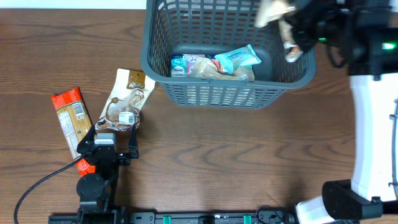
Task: Pack container
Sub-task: 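Carry the rice pouch into the grey basket and release, then withdraw the right gripper and move the left gripper to the brown pouch, then grasp the brown Pantree snack pouch with the left gripper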
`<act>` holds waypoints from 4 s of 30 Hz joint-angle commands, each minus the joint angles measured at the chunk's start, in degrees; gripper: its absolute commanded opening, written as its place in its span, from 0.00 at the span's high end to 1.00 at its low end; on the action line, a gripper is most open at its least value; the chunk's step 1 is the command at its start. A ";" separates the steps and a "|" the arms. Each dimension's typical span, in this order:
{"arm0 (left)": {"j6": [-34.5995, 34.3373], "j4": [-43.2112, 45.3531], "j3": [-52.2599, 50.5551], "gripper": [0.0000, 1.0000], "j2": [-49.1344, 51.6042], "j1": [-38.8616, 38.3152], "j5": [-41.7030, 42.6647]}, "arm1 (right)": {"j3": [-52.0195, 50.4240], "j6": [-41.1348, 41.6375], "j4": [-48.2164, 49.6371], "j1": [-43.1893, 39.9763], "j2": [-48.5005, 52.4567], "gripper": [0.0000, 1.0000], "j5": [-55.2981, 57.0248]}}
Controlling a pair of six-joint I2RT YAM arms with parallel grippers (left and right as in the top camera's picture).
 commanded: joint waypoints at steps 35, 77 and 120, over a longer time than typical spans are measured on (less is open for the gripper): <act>-0.33 -2.16 -0.87 0.01 -0.04 -0.13 -0.52 | 3.02 -17.84 0.76 2.34 22.77 0.01 -4.68; -1.05 -63.78 88.28 0.01 85.26 1.05 -0.94 | -34.82 30.45 7.56 -35.12 11.96 0.01 -8.59; 12.20 -55.74 88.00 0.02 115.97 1.70 -0.33 | -40.41 30.40 11.02 -32.63 11.96 0.01 -3.41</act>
